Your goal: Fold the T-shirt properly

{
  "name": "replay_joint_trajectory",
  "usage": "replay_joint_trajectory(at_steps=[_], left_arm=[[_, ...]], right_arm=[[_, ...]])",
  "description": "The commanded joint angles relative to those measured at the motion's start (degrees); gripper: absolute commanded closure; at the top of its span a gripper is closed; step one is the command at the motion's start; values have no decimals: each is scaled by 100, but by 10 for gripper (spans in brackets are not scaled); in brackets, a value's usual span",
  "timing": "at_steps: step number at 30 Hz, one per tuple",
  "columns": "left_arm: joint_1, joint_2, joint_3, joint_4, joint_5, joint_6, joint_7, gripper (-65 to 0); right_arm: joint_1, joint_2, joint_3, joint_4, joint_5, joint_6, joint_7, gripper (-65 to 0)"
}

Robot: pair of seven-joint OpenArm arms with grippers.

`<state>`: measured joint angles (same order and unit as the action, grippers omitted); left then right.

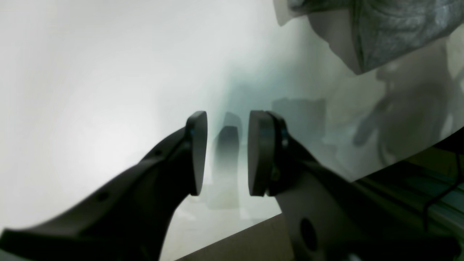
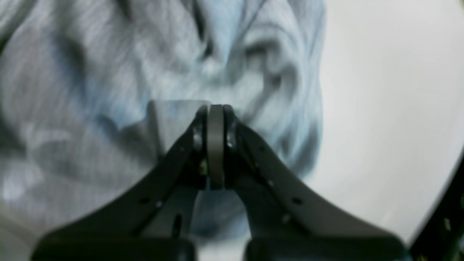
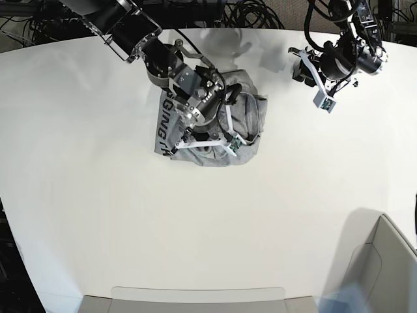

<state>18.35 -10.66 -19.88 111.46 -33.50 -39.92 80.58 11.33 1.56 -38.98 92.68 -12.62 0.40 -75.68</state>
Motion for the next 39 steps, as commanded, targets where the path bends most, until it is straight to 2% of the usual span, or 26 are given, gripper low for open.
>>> replay_joint_trajectory(at_steps=[1, 3, 10, 15, 22, 25, 31, 36, 39], left_arm=[[-11, -55, -12, 94, -75, -8, -58, -188], [-11, -55, -12, 94, -75, -8, -58, -188], [-28, -55, -12, 94, -75, -8, -58, -188], [-28, -55, -12, 94, -75, -8, -58, -188], [-37, -55, -12, 94, -75, -8, -58, -188], [-37, -55, -12, 94, -75, -8, -58, -188], [-37, -55, -12, 94, -75, -8, -58, -188], [-37, -47, -12, 94, -83, -8, -58, -188], [-37, -47, -12, 102, -92, -8, -58, -188]], right_arm=[[155, -64, 17, -51, 53, 8, 161, 0], [313, -99, 17, -367, 203, 8, 381, 0], [1016, -671, 8, -1633, 229, 8, 1304, 0], [1465, -961, -27, -1959, 229, 8, 1515, 0], [1983, -1056, -27, -3321, 256, 8, 2895, 0], [2001, -1056, -27, -3400, 256, 8, 3520, 0], [2080, -1056, -18, -3365, 256, -45, 3950, 0], [2071, -1056, -36, -3286, 256, -10, 4777, 0], [2080, -1056, -36, -3277, 256, -18, 4821, 0]])
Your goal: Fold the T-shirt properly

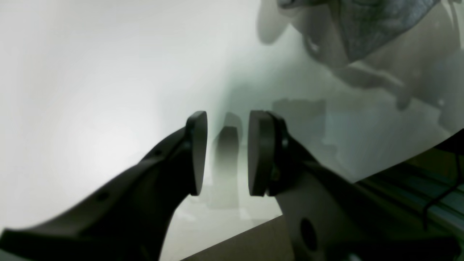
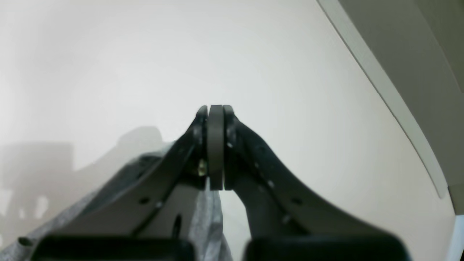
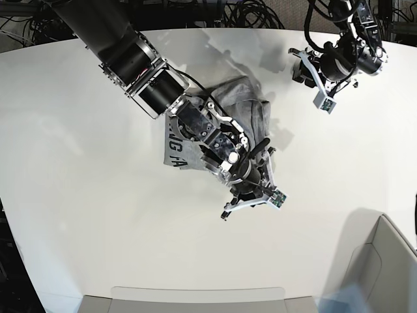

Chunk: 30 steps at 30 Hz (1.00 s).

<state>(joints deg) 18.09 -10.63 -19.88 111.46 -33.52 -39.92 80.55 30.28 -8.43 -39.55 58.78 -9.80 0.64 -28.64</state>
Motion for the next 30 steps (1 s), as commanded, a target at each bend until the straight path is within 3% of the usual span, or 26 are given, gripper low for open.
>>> replay_joint_trajectory(at_steps=[1, 5, 9, 12, 16, 19, 30], left_arm=[[-11, -49, -12, 102, -90, -8, -55, -188], [33, -58, -12, 111, -90, -8, -55, -188], [-2, -49, -12, 120, -99, -8, -55, -188], [-11, -49, -12, 120, -99, -8, -55, -188], [16, -49, -3, 120, -99, -8, -55, -188], [24, -49, -3, 120, -99, -8, -55, -188], [33, -49, -3, 120, -99, -8, -55, -188]], right_arm=[[150, -57, 21, 280, -26, -42, -32, 0], [-378, -57, -41, 1783, -26, 63, -1404, 0], [-984, 109, -542, 3216, -70, 529, -2960, 0], [-1433, 302, -700, 3972, -114, 309, -3716, 0], [-2022, 504, -709, 4570, -633, -333, -3953, 0], [-2277, 530, -682, 4570, -958, -324, -3980, 0], [-2883, 530, -682, 4561, -1029, -324, -3980, 0]])
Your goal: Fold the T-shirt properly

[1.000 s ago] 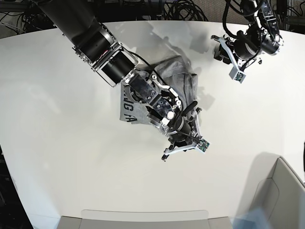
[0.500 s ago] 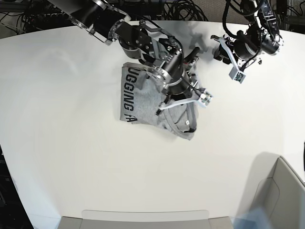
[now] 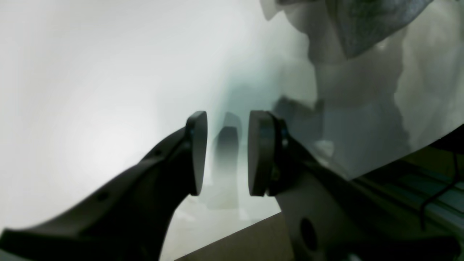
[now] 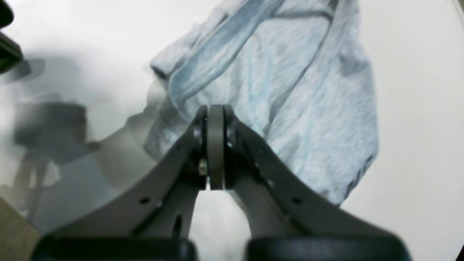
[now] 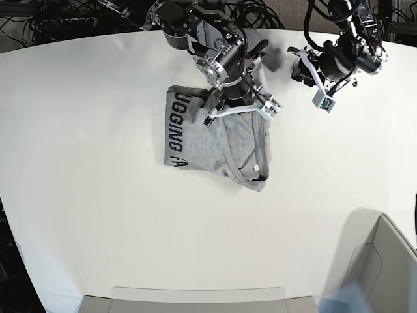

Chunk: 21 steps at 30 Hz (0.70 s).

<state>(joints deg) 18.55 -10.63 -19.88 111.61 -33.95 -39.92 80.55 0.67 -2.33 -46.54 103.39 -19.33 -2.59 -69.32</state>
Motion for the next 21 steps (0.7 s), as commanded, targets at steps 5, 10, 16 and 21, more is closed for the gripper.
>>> replay_joint_trajectory(at_steps=[5, 10, 16, 21], left_arm=[[-13, -49, -3, 105, -55, -8, -55, -188], [-22, -49, -3, 105, -55, -8, -55, -188], [-48, -49, -3, 105, -55, -8, -55, -188], [-57, -49, -3, 105, -55, -8, -55, -188]], right_arm=[[52, -88, 8, 100, -84, -36, -132, -17], [122, -79, -18, 91, -76, -9, -378, -168], [122, -71, -238, 56, -40, 8, -352, -217], [237, -114, -519, -454, -32, 8, -352, -217]])
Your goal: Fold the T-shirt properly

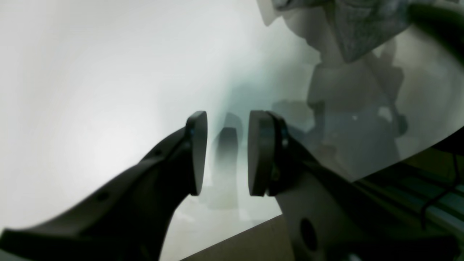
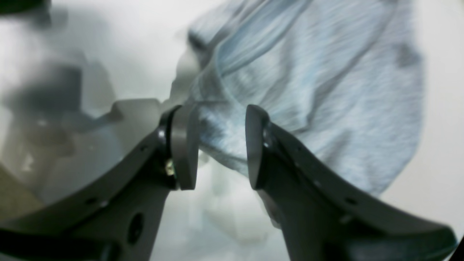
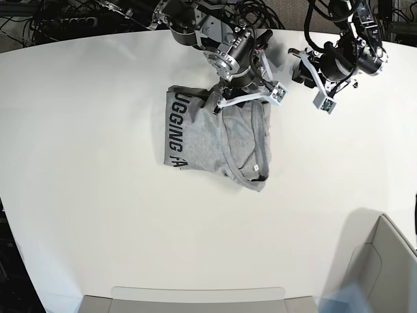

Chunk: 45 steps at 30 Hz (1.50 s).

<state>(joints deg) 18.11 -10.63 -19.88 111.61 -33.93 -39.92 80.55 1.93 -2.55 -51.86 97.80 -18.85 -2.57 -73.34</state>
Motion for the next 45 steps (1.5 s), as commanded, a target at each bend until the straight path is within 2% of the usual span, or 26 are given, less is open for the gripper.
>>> replay_joint_trajectory(at_steps=[1, 5, 16, 26, 32, 35, 45], left_arm=[[-13, -49, -3, 105, -57, -8, -55, -188], [-13, -49, -3, 96, -57, -8, -55, -188], [-4, -49, -3, 96, -48, -8, -55, -188], [-13, -49, -3, 96, -48, -8, -55, -188], [-13, -49, -3, 96, -40, -8, -55, -188], [-13, -49, -3, 87, -40, -8, -55, -188], [-13, -49, -3, 87, -40, -8, -55, -188]], right_arm=[[127, -101, -23, -44, -80, 6, 51, -217], [171, -110, -32, -219, -88, -3, 270, -217], [356, -198, -50, -175, -71, -3, 288, -219], [549, -488, -50, -773, -80, -3, 297, -220], [470, -497, -199, -729, -80, 6, 226, -220], [470, -497, -331, -721, -80, 6, -2, -220], [523, -488, -305, -765, -97, -3, 174, -220]])
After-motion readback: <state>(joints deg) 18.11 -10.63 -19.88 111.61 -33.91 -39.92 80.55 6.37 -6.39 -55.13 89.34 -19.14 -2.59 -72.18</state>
